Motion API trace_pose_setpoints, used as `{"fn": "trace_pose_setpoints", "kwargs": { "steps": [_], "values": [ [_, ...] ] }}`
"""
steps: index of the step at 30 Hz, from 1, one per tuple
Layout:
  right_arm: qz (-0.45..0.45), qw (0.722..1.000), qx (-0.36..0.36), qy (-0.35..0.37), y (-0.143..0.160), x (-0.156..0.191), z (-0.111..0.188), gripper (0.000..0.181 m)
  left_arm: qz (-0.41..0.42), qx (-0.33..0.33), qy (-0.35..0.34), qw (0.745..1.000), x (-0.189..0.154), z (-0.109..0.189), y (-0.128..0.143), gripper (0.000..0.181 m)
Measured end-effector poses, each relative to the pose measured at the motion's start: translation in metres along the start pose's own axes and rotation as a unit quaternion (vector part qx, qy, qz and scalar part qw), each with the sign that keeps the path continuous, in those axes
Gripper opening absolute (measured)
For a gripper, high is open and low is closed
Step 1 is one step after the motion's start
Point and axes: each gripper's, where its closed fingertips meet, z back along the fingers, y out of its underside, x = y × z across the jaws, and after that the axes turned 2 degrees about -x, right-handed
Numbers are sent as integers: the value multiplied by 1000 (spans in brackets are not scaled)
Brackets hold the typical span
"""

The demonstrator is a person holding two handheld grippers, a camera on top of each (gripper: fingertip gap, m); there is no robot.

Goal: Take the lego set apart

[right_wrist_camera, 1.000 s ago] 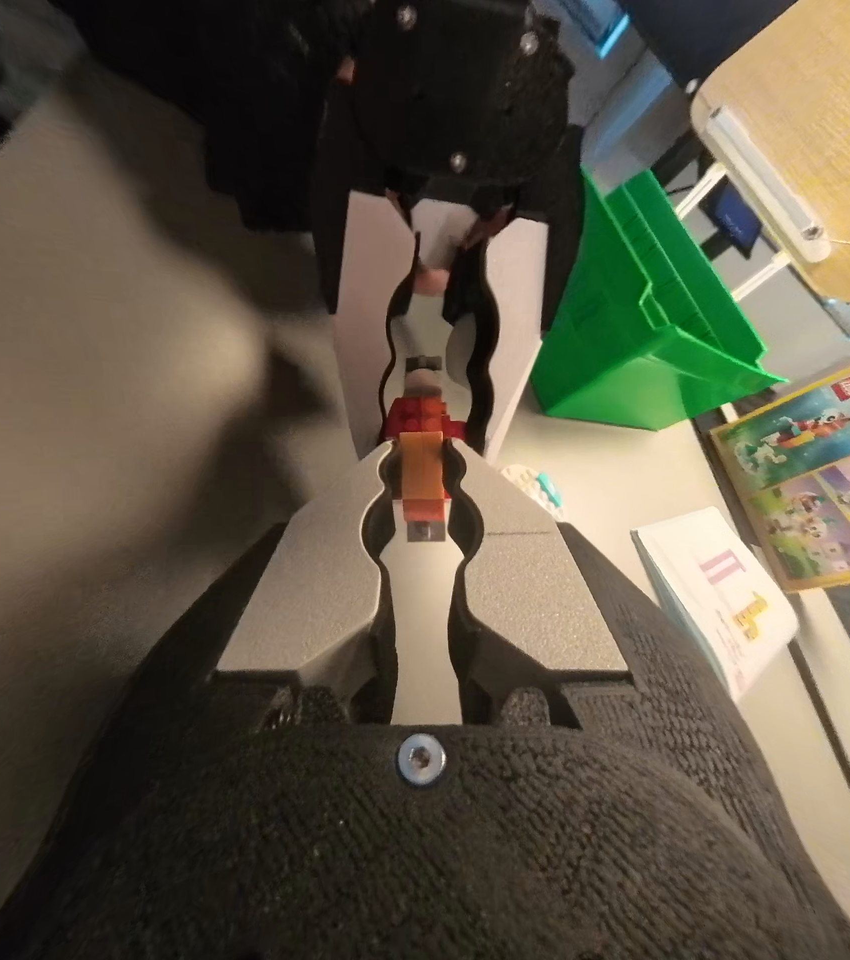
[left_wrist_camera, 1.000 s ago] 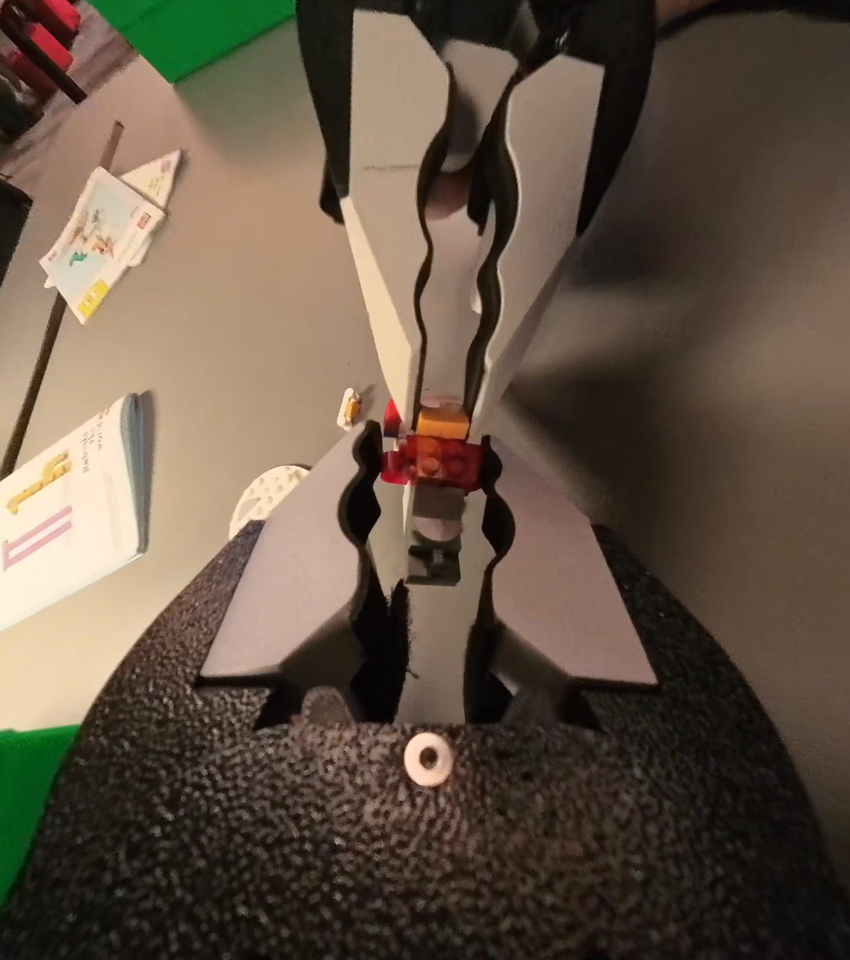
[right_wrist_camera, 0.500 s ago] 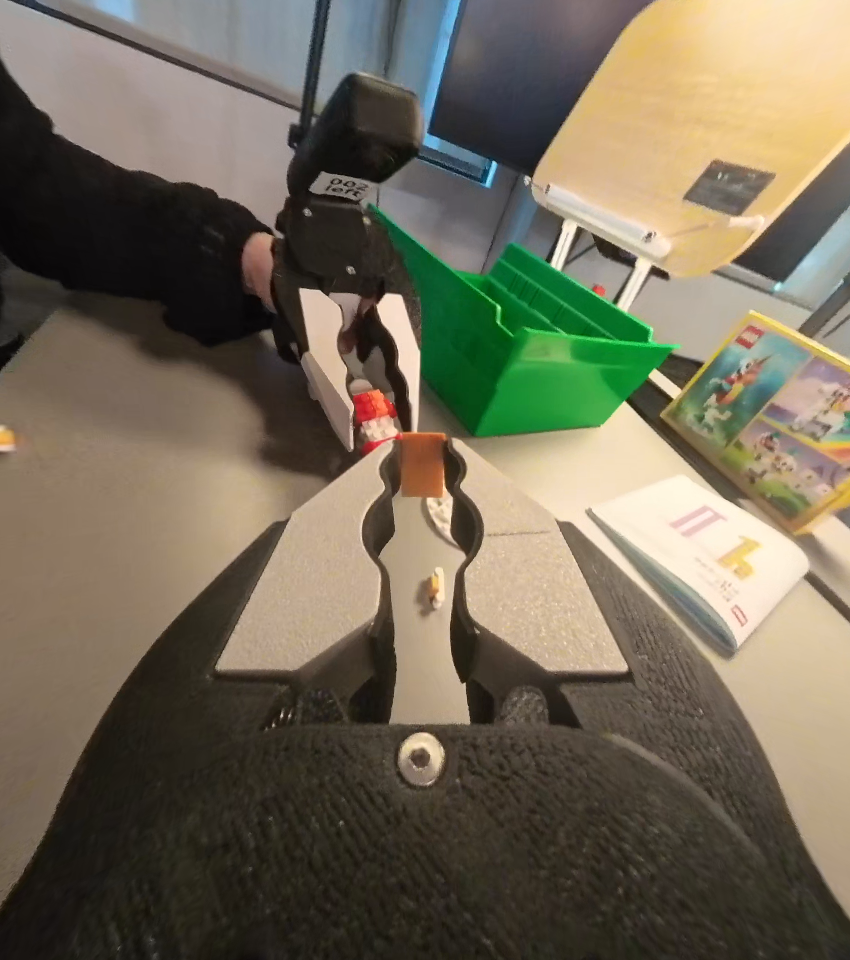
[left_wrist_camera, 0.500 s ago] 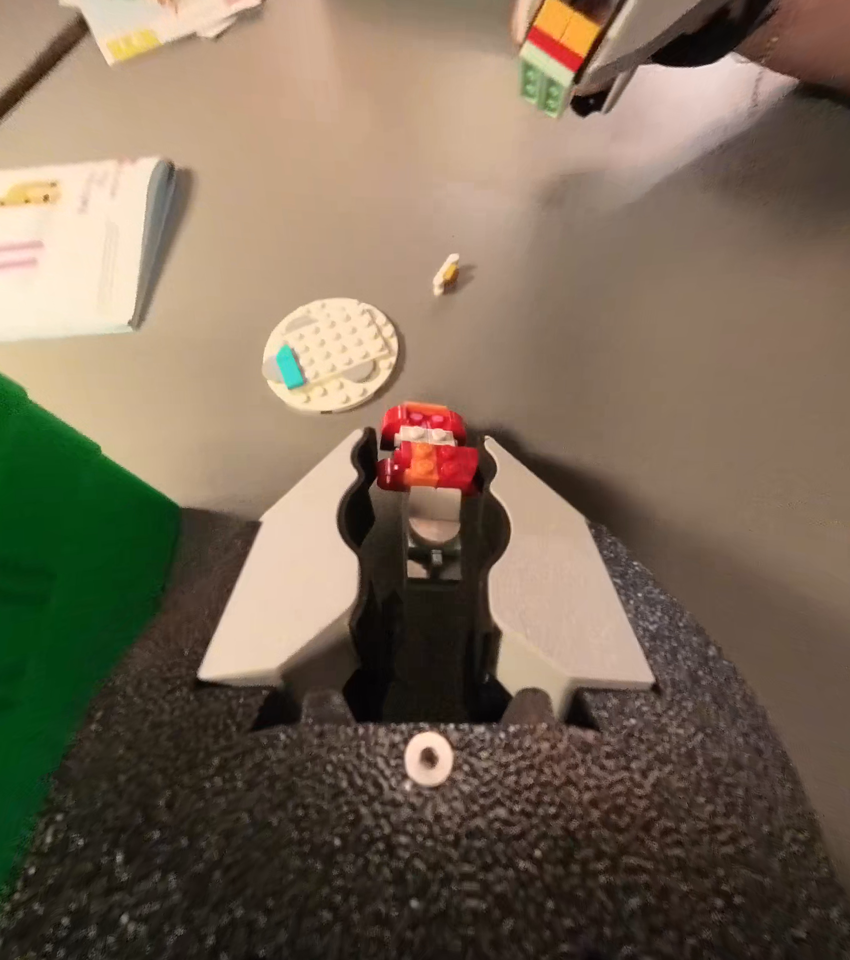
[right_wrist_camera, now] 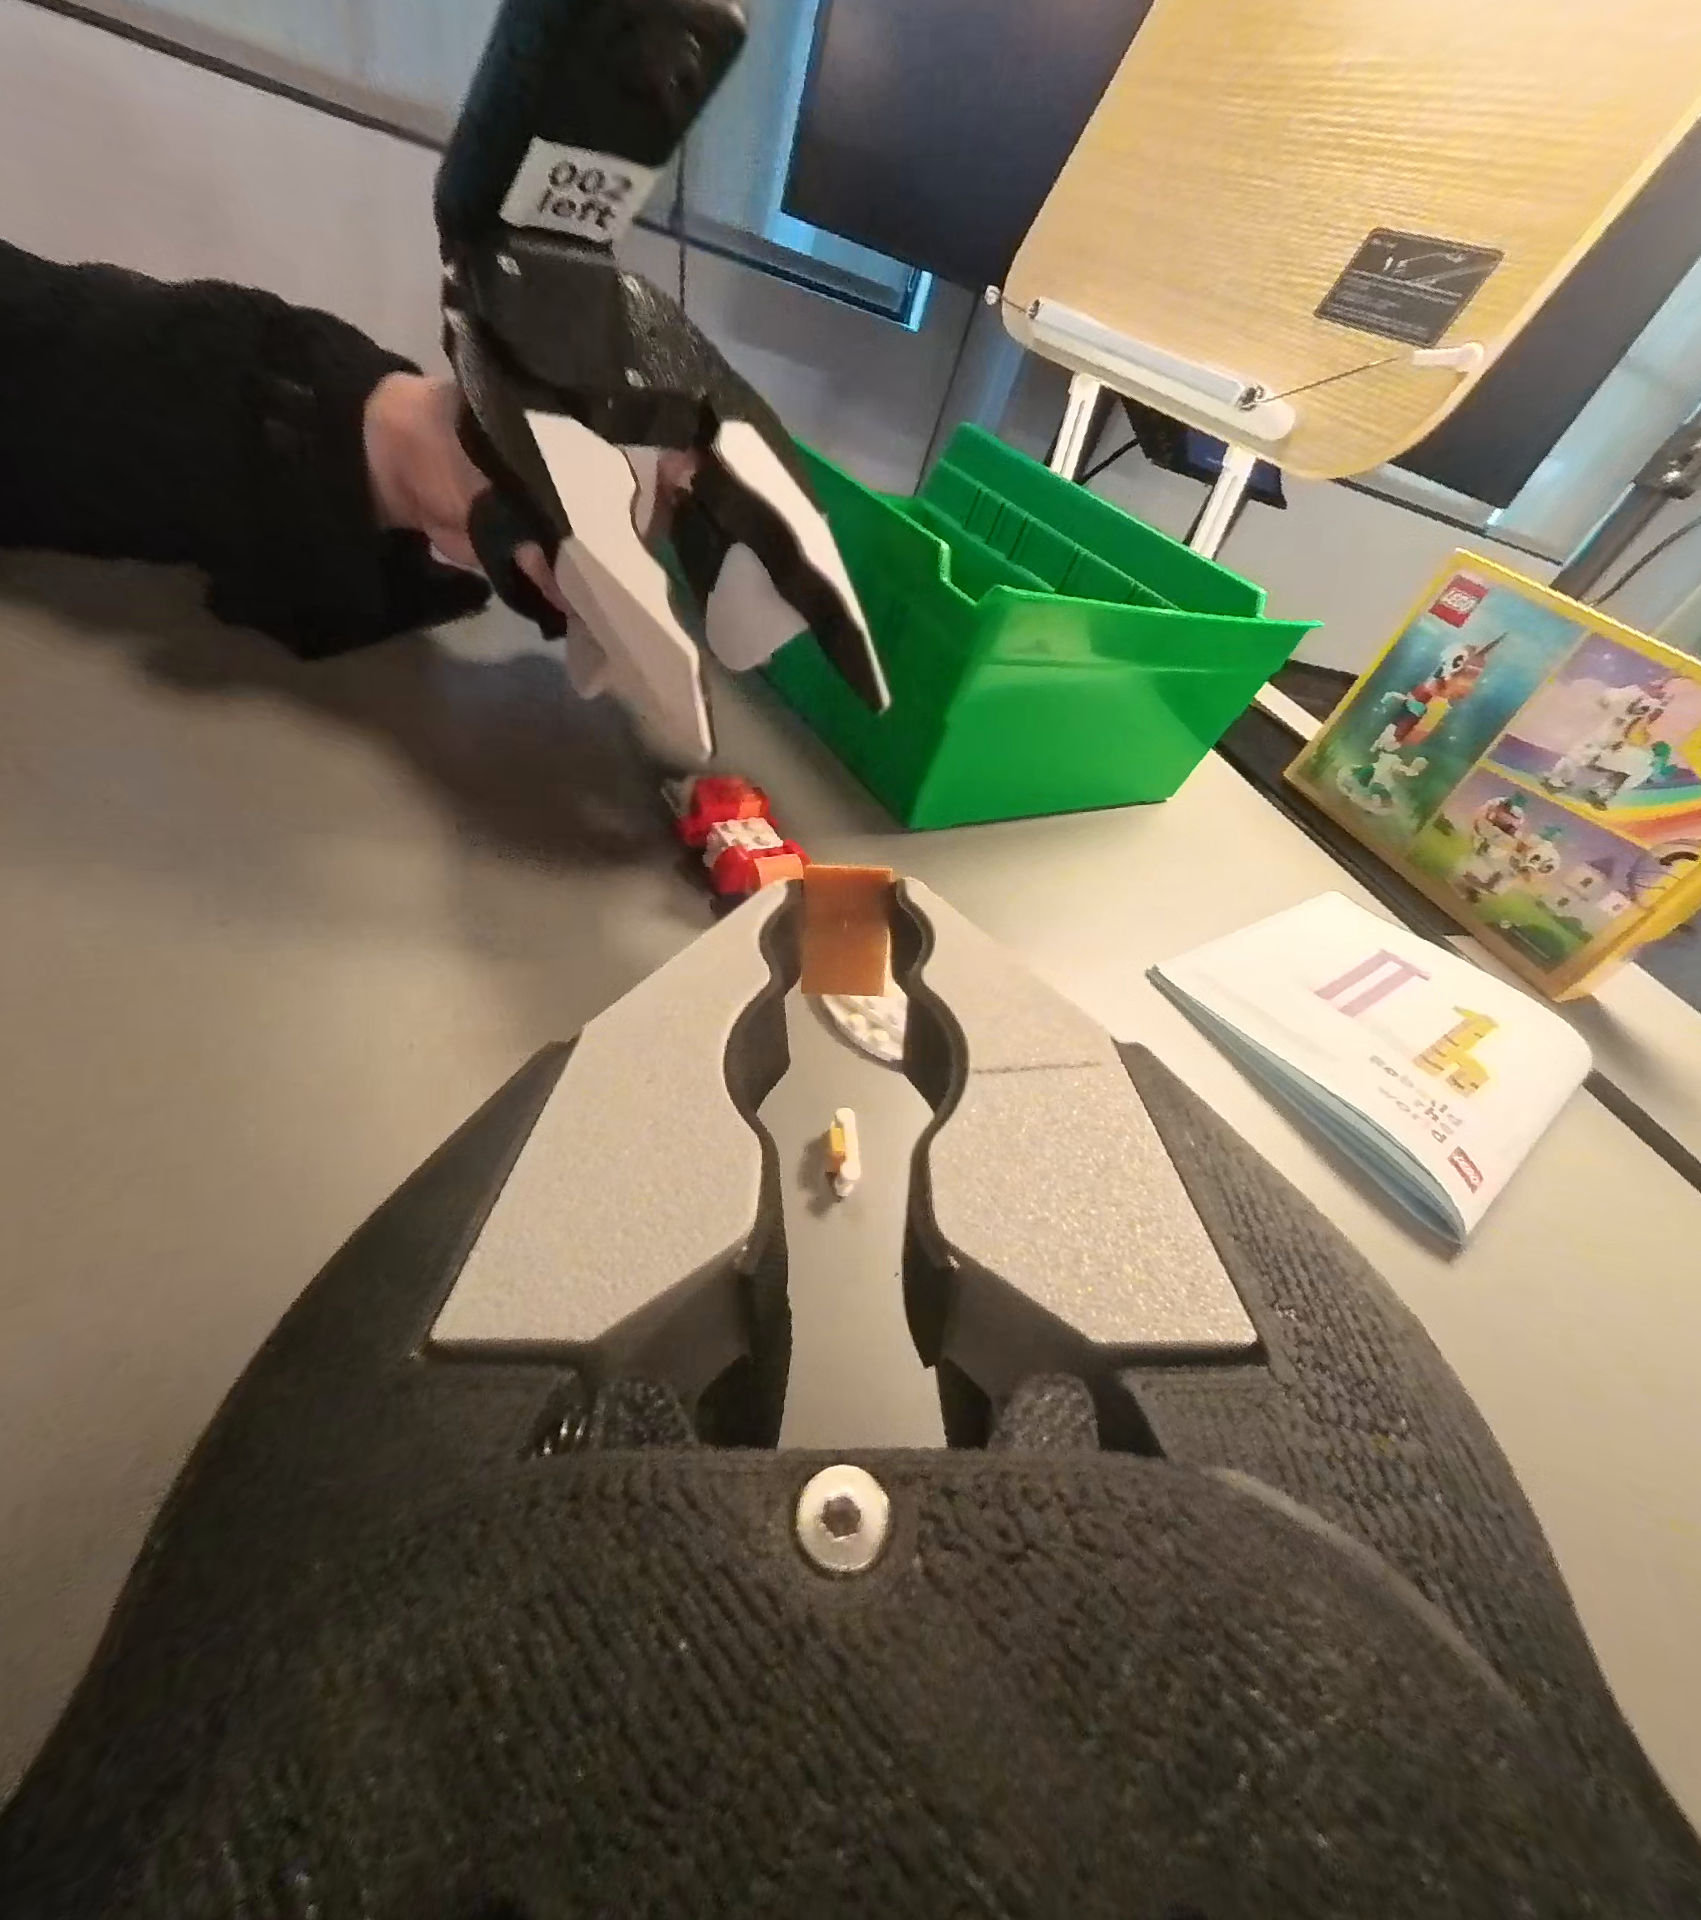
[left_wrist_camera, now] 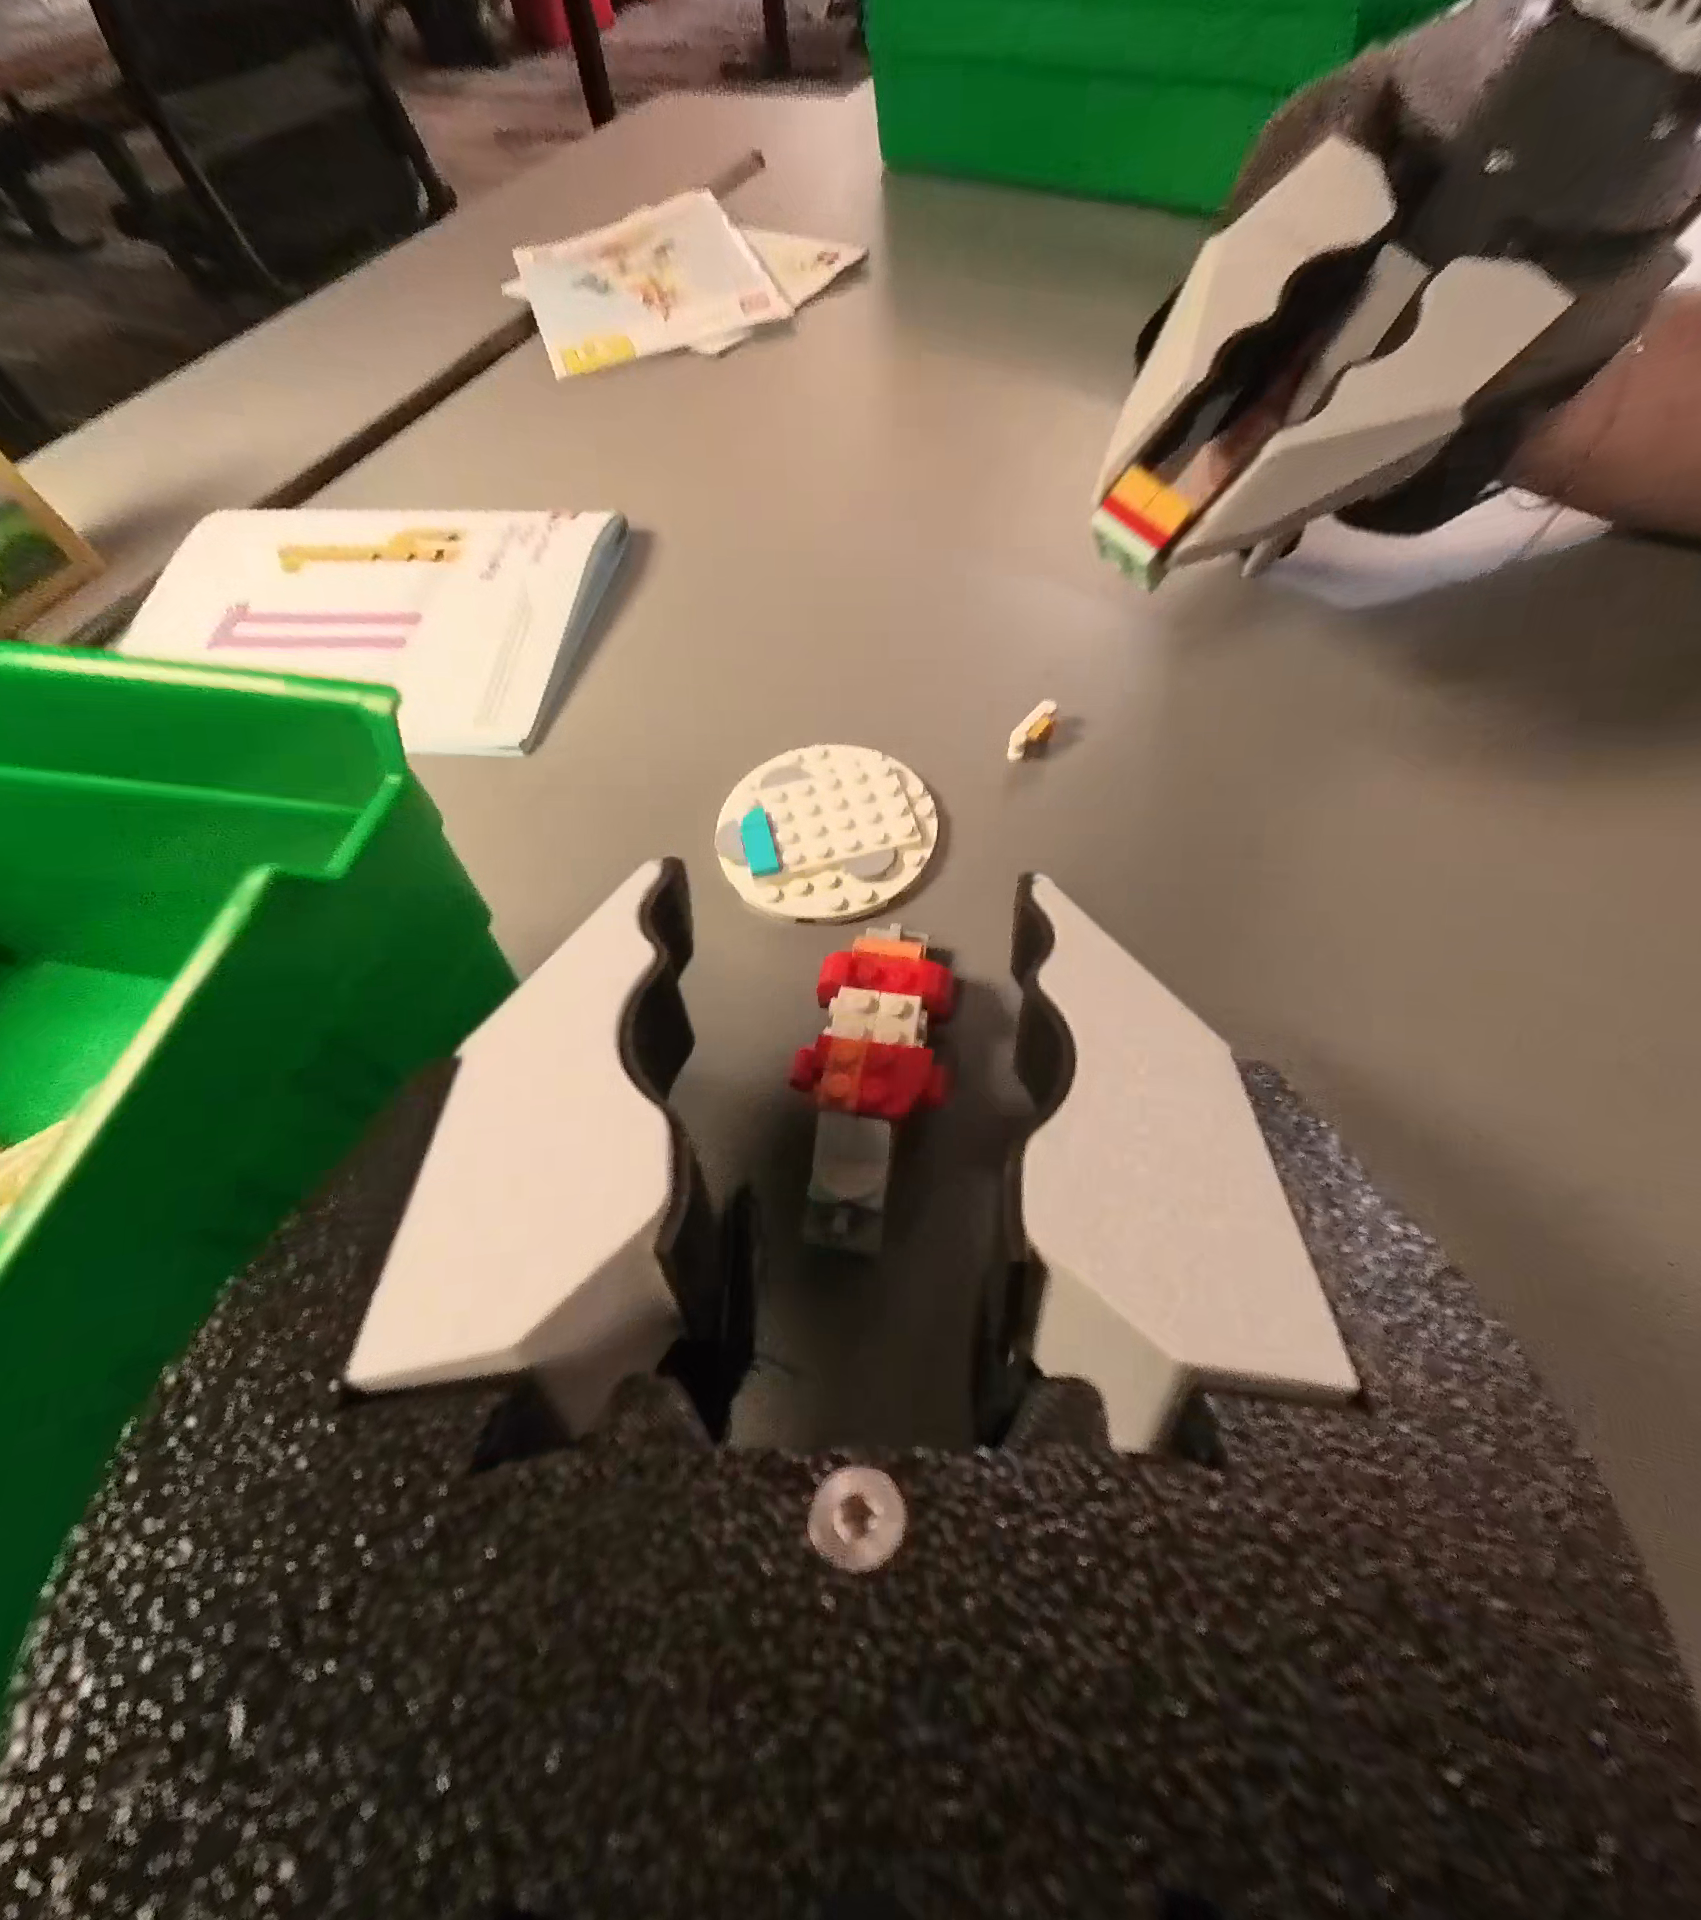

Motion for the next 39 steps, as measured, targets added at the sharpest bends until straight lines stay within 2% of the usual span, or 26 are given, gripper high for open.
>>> {"fn": "trace_pose_setpoints", "kwargs": {
  "steps": [7, 10, 13, 15, 18, 24, 29, 35, 39],
  "values": [
    [13, 999, -15, 44, -9, -11, -8, 14, -70, -44, 12, 997, -20, 2, -17, 54],
    [26, 996, -33, 82, -20, -15, -11, 14, -96, -72, 54, 991, -53, 11, -30, 54],
    [48, 989, -49, 129, -31, -18, -7, 14, -119, -85, 110, 983, -106, 33, -34, 54],
    [59, 985, -59, 151, -38, -17, -5, 14, -154, -66, 118, 979, -129, 49, -22, 52],
    [67, 982, -70, 164, -44, -15, -7, 14, -204, -25, 95, 974, -141, 73, -3, 50],
    [72, 980, -46, 181, -29, -27, -11, 14, -198, 24, 118, 973, -179, 118, 17, 43],
    [80, 973, -38, 212, -26, -33, -4, 14, -224, 109, 158, 955, -216, 147, 51, 39],
    [93, 959, -31, 265, -25, -37, 8, 14, -215, 178, 166, 946, -230, 167, 90, 36],
    [95, 954, -34, 282, -27, -34, 13, 14, -200, 182, 146, 951, -227, 178, 96, 36]
  ]
}}
